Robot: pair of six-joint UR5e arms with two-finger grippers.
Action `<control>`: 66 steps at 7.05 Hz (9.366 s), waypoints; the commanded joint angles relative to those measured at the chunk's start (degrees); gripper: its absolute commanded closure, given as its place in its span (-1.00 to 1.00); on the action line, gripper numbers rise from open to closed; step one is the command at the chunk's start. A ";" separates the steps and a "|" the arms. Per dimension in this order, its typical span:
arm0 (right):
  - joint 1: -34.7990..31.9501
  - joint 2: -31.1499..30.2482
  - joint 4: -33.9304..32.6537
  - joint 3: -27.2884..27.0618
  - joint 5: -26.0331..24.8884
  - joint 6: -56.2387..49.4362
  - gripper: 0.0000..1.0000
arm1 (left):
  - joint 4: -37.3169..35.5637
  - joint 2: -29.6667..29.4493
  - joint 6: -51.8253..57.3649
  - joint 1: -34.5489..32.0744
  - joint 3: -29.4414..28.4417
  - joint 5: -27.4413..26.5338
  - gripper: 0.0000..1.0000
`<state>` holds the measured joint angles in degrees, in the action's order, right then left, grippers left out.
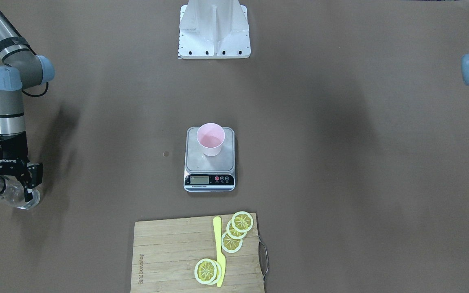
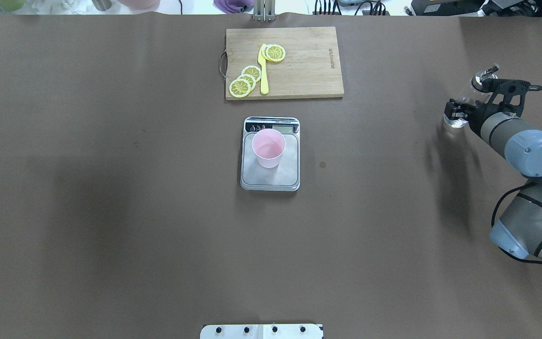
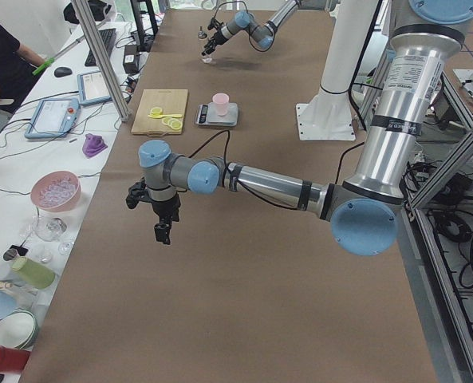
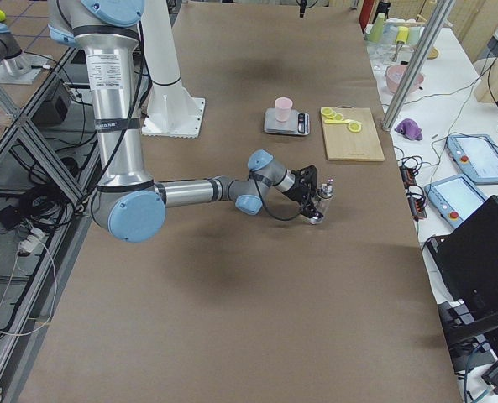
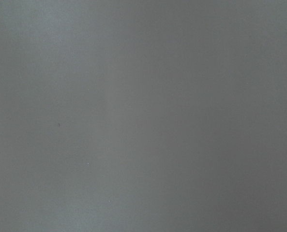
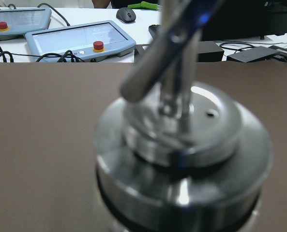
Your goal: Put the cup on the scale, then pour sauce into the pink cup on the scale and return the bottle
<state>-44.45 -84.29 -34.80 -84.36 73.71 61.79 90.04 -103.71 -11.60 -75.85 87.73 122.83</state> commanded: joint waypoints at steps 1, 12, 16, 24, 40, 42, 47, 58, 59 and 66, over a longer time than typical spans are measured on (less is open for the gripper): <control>-0.03 0.00 0.00 -0.01 0.03 0.00 0.06 | -0.04 0.00 0.00 0.09 -0.02 -0.05 -0.98; 0.15 -5.07 1.23 -5.96 2.82 0.00 -1.00 | -0.04 0.17 0.00 0.09 -0.02 -0.05 -0.98; 1.12 -16.93 0.79 -20.01 6.60 0.09 -1.00 | 0.14 0.18 0.00 0.09 -0.90 0.04 -0.98; -32.42 -11.54 -17.27 -21.57 48.49 -26.85 -1.00 | 0.14 0.35 0.00 0.00 -0.46 0.04 -0.98; -44.85 -8.26 -60.47 -12.24 61.98 -63.02 -1.00 | -11.47 7.12 26.54 -14.59 -0.02 7.77 -0.98; -44.94 -8.26 -60.56 -10.40 65.76 -62.05 -1.00 | -11.55 7.21 26.45 -14.85 0.51 7.69 -0.98; -44.94 -6.95 -60.38 -10.47 66.48 -61.96 -1.00 | -11.55 7.91 26.02 -15.47 0.69 7.77 -0.98; -44.94 -6.06 -60.56 -9.86 66.57 -61.79 -1.00 | -11.73 10.46 26.54 -17.49 4.11 7.86 -0.98; -44.94 -6.06 -60.56 -9.86 66.57 -61.87 -1.00 | -11.73 10.46 26.54 -17.49 4.03 7.86 -0.98; -44.94 -5.97 -60.47 -9.86 66.57 -61.87 -1.00 | -11.82 10.28 26.54 -17.40 4.11 7.86 -0.98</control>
<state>-89.38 -90.27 -95.31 -94.22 140.27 -0.08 78.22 -93.37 14.94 -93.25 91.77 130.69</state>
